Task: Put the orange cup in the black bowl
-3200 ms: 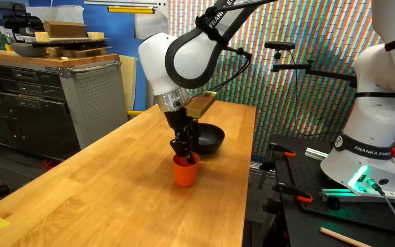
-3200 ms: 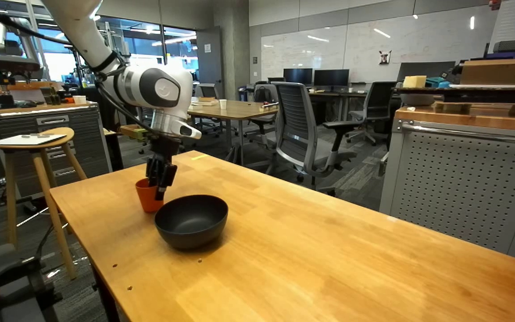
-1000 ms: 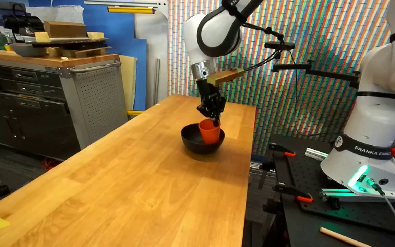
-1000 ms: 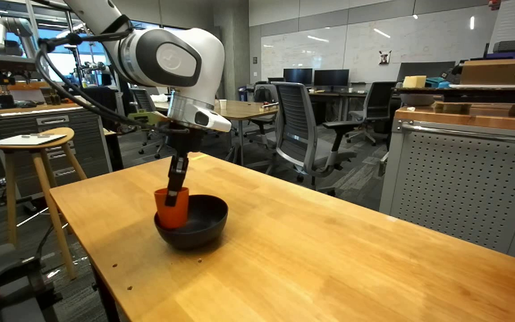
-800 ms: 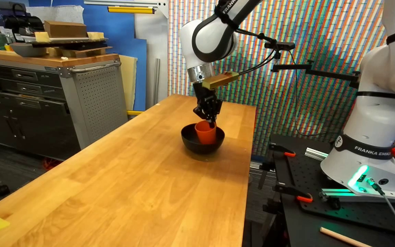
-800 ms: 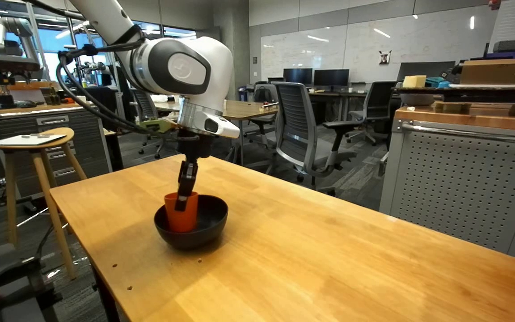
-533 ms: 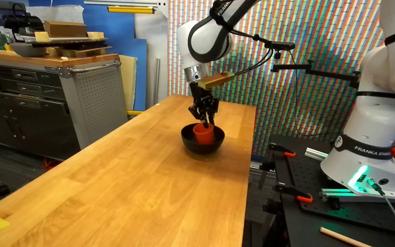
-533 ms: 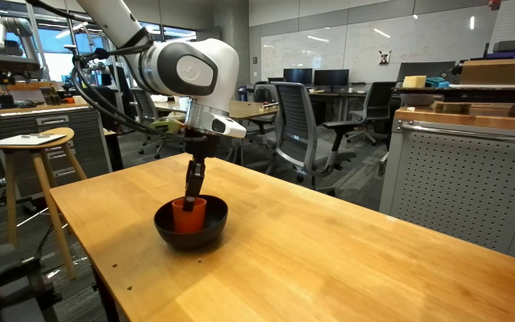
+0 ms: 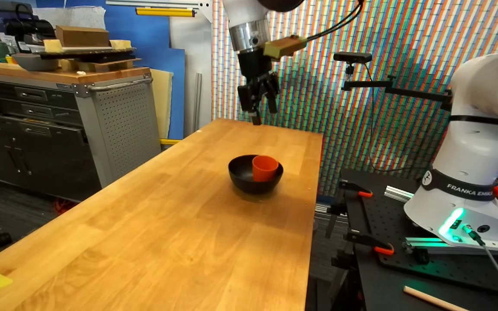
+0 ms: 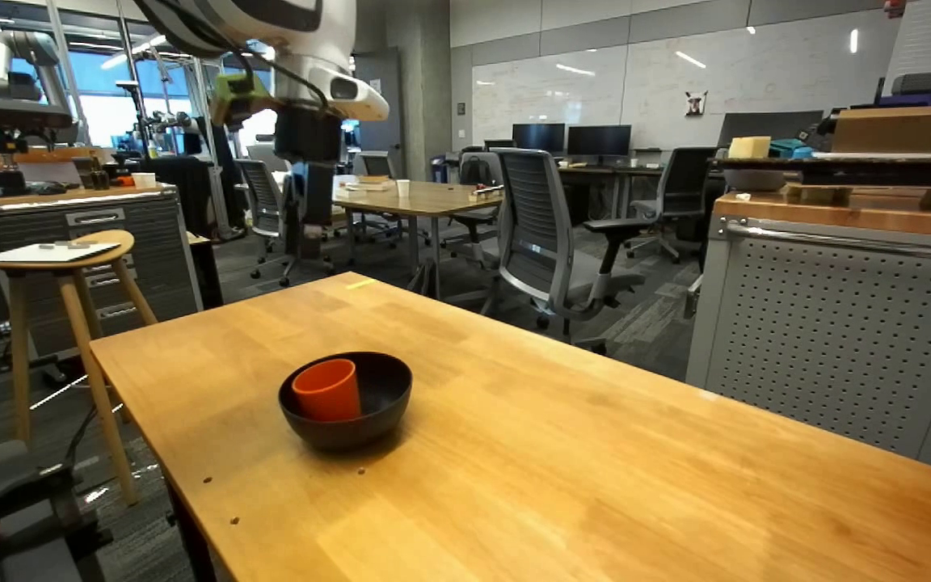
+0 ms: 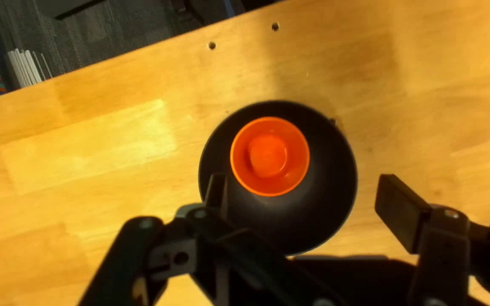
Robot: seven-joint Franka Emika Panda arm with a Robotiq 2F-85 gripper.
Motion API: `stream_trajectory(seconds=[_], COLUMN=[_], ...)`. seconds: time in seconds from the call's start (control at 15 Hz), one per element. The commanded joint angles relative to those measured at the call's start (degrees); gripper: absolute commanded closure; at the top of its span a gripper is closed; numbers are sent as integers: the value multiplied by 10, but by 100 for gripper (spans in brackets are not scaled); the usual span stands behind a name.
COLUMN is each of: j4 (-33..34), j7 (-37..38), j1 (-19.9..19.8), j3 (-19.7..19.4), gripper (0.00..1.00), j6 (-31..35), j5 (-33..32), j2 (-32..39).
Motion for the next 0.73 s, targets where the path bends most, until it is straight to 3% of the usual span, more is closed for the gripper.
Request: stream_trajectory(seconds=[0.0,0.2,0.27,0.67], j4=[21,51,31,31], j7=[-60,-109,-74,-74], j1=[18,34,22,20], j3=[41,74,69,73], gripper=[0,0,0,0], j6=[-119,-192,-154,-159], j5=[-6,-8,0,0], j2=[-72,-82,-81,-77])
